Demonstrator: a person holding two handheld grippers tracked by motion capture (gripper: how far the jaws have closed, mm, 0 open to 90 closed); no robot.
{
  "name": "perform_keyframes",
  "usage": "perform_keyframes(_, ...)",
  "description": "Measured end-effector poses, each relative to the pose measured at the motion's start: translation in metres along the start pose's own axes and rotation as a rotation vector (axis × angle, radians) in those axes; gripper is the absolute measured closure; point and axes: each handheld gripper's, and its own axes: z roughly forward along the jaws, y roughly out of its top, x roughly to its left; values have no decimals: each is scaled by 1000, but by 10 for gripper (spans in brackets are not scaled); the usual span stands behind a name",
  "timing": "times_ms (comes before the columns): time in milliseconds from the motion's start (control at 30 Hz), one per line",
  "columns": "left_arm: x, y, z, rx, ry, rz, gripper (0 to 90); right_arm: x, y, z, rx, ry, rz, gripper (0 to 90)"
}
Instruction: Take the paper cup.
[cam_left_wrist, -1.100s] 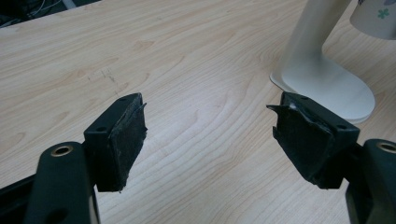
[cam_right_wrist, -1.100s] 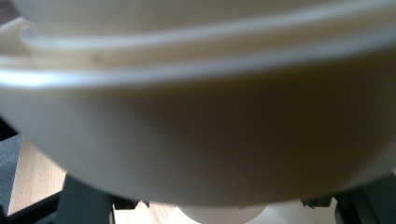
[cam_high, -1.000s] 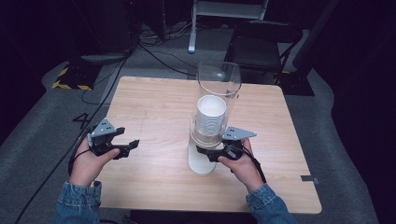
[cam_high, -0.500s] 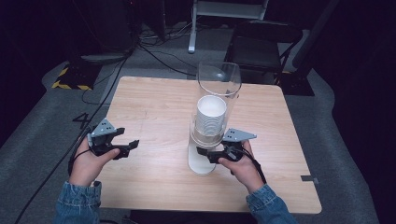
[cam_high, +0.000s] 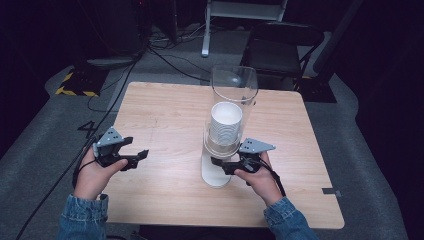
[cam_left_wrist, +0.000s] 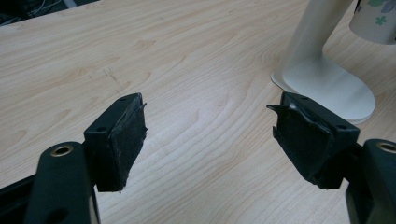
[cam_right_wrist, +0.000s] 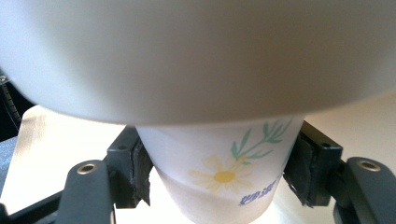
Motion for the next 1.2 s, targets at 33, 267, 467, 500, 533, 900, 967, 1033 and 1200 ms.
perform_keyframes(33, 0, 0, 0, 1, 0, 1, 249, 0, 0, 0, 0, 0, -2, 331)
perform_keyframes(267, 0, 0, 0, 1, 0, 2, 250, 0, -1, 1, 1, -7, -14, 332)
perform_keyframes(467, -1, 1, -1, -3, -2, 0, 250, -3, -7, 6, 66, -35, -54, 353)
perform_keyframes(500, 0, 1, -1, -3, -2, -1, 250, -5, -12, 7, 71, -33, -38, 352)
perform_keyframes(533, -1, 0, -1, -9, 0, -8, 250, -7, -15, 7, 86, -25, -17, 351)
perform_keyframes(900, 1, 0, -2, -9, -1, -11, 250, -7, -18, 4, 137, -21, -8, 330)
perform_keyframes(967, 2, 0, -3, -10, 1, -11, 250, -8, -21, 3, 169, -24, -14, 329)
perform_keyframes(1033, 2, 0, -3, -11, 1, -10, 250, -9, -24, 3, 200, -32, -24, 328)
perform_keyframes(1200, 2, 0, -2, -6, 0, -11, 250, -11, -28, -2, 230, -36, -33, 327)
